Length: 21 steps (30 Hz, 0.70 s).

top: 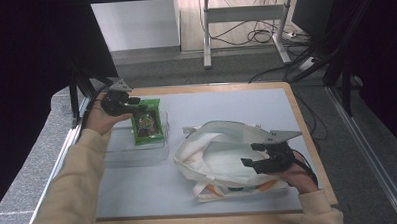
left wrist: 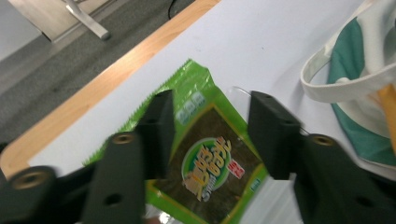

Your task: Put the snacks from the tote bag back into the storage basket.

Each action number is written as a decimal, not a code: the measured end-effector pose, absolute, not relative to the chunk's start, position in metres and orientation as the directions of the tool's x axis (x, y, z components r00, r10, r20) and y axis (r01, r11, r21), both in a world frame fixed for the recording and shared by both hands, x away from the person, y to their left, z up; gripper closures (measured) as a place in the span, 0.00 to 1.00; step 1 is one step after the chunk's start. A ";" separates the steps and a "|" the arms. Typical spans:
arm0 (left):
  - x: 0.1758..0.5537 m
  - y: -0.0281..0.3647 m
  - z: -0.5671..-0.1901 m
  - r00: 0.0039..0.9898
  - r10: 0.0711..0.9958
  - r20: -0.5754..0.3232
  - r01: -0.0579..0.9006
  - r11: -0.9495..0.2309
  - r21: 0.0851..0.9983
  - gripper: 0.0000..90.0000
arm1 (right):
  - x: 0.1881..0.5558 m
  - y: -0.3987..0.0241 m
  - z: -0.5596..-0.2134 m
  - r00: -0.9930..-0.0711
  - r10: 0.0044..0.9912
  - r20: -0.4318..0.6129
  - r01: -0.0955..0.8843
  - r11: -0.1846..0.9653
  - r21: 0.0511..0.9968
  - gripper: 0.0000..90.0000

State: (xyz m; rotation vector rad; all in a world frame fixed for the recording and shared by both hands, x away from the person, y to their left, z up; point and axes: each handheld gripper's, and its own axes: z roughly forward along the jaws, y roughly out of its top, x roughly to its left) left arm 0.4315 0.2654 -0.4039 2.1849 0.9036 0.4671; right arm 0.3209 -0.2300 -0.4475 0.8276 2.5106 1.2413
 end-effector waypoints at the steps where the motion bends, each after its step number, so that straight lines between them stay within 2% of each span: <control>1: 0.429 0.266 -0.405 0.681 0.730 0.057 0.471 -0.496 0.730 0.79 | 0.321 -0.230 -0.447 -0.817 0.574 0.049 0.387 0.485 0.784 0.35; 2: 0.428 0.268 -0.406 0.668 0.742 0.057 0.484 -0.491 0.724 0.79 | 0.321 -0.230 -0.447 -0.817 0.574 0.049 0.387 0.485 0.784 0.35; 5: 0.425 0.274 -0.411 0.641 0.767 0.031 0.526 -0.468 0.711 0.93 | 0.320 -0.230 -0.447 -0.817 0.575 0.049 0.387 0.484 0.785 0.35; 8: 0.423 0.281 -0.419 0.616 0.788 0.012 0.562 -0.450 0.695 0.99 | 0.320 -0.230 -0.447 -0.817 0.575 0.049 0.387 0.483 0.785 0.35; 21: 0.435 0.305 -0.456 0.443 0.896 -0.028 0.719 -0.337 0.608 1.00 | 0.321 -0.230 -0.447 -0.815 0.577 0.047 0.389 0.485 0.784 0.35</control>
